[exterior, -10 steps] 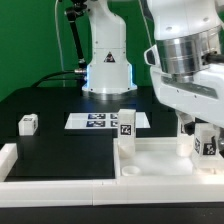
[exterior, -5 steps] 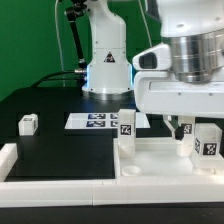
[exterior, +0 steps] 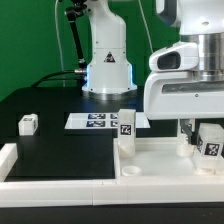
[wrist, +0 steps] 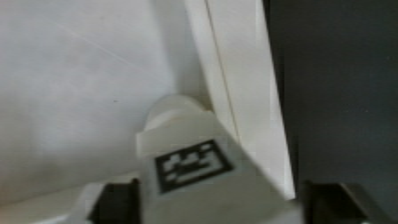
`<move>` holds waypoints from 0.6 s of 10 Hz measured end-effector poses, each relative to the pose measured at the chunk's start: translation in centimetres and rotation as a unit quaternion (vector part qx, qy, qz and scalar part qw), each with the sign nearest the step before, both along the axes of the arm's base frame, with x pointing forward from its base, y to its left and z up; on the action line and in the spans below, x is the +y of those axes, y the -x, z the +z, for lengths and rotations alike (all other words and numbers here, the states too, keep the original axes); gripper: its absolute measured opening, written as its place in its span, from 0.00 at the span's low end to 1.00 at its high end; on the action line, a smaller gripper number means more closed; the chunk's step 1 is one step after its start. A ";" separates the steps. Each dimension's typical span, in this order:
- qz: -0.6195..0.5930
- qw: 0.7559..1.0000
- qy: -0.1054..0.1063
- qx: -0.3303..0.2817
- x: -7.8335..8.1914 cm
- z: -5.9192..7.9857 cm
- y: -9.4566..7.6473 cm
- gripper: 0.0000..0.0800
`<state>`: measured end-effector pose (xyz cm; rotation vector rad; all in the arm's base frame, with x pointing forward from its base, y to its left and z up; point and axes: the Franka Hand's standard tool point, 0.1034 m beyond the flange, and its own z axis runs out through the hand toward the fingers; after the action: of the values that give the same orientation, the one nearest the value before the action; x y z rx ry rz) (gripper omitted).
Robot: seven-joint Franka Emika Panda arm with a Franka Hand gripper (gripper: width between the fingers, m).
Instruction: Assemble square table
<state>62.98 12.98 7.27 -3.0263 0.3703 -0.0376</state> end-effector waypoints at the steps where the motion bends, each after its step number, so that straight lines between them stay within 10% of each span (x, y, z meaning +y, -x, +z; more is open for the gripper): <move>1: -0.048 0.999 0.001 0.007 -0.4 -0.1 0.1 0.48; 6: -0.273 0.961 -0.016 0.026 -0.8 -0.3 0.1 0.37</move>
Offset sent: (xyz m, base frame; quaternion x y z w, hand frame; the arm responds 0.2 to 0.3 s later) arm 0.0000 0.0000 0.0000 0.0000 0.0000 0.1938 0.9810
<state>62.88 12.13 7.00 -2.7943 1.1818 0.0088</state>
